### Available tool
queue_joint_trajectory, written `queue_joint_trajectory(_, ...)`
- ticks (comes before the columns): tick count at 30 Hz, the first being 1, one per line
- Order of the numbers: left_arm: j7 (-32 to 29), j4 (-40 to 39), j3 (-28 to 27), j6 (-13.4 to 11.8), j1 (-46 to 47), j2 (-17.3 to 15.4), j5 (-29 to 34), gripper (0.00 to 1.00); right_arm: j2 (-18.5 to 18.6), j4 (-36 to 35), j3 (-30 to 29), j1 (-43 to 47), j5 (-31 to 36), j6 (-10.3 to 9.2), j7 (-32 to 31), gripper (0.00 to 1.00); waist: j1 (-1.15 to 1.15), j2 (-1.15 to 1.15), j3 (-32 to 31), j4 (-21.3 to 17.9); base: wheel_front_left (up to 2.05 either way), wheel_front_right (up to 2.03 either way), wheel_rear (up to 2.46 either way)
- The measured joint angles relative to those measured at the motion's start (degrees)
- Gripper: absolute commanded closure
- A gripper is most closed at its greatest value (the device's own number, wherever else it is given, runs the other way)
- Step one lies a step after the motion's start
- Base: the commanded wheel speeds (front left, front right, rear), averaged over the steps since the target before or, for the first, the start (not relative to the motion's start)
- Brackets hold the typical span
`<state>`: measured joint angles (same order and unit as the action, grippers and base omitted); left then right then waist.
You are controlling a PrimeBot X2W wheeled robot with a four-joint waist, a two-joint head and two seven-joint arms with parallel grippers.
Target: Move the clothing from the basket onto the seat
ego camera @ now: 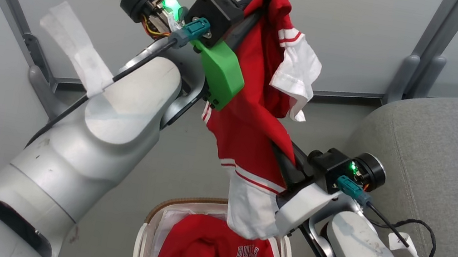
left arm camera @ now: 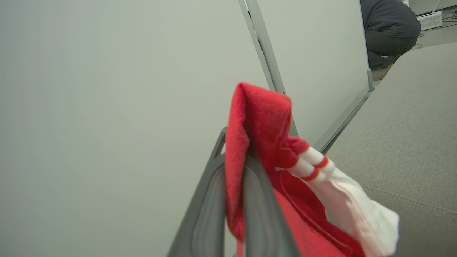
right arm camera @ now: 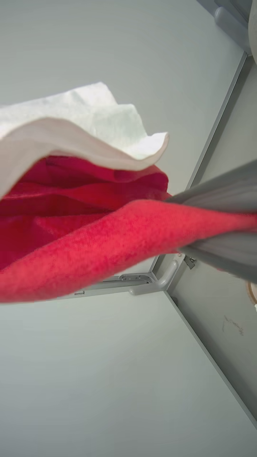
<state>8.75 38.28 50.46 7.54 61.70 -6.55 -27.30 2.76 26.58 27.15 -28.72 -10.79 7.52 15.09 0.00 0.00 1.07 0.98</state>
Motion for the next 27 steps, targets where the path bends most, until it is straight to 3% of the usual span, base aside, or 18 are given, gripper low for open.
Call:
queue_joint_trajectory(3, 0.9, 0.4, -0.1, 0.0, -1.5, -0.3, -1.1, 1.00, 0.0, -0.6, -1.0, 0.2, -0.1, 0.00, 0.0, 1.00, 0.00, 0.00, 0.0, -0.4, 0.00, 0.00, 0.00)
queue_joint_trajectory(4, 1.5, 0.4, 0.1, 0.0, -2.4, -0.5, -1.6, 0.62, 0.0, -0.9, -1.6, 0.3, -0.1, 0.00, 0.0, 1.00, 0.00, 0.00, 0.0, -0.6, 0.00, 0.00, 0.00)
queue_joint_trajectory(5, 1.9, 0.5, 0.3, 0.0, -3.3, -0.6, -2.2, 0.36, 0.0, -1.1, -2.3, 0.3, -0.1, 0.00, 0.0, 1.00, 0.00, 0.00, 0.0, -0.7, 0.00, 0.00, 0.00)
queue_joint_trajectory(6, 2.0, 0.6, 0.8, 0.0, -4.1, -1.0, -2.7, 0.15, 0.0, -1.4, -3.0, 0.3, -0.1, 0.00, 0.0, 1.00, 0.00, 0.00, 0.0, -0.8, 0.00, 0.00, 0.00)
queue_joint_trajectory(7, 2.5, 0.7, 1.0, 0.0, -4.7, -1.4, -3.1, 0.03, 0.0, -1.6, -3.7, 0.3, -0.1, 0.00, 0.0, 1.00, 0.00, 0.00, 0.0, -0.8, 0.00, 0.00, 0.00)
queue_joint_trajectory(20, 6.2, 3.6, -1.7, 0.0, -20.5, -3.7, -7.9, 0.00, 0.0, -5.1, -12.1, 2.3, 2.9, 0.00, 0.0, 1.00, 0.00, 0.00, -0.1, -1.0, 0.00, 0.00, 0.00)
queue_joint_trajectory(27, 6.4, -2.9, -7.7, -1.1, -30.4, -3.2, -5.7, 0.00, 0.0, -7.4, -15.7, 5.1, 3.4, 0.00, 0.0, 1.00, 0.00, 0.00, 0.0, -0.7, 0.00, 0.00, 0.00)
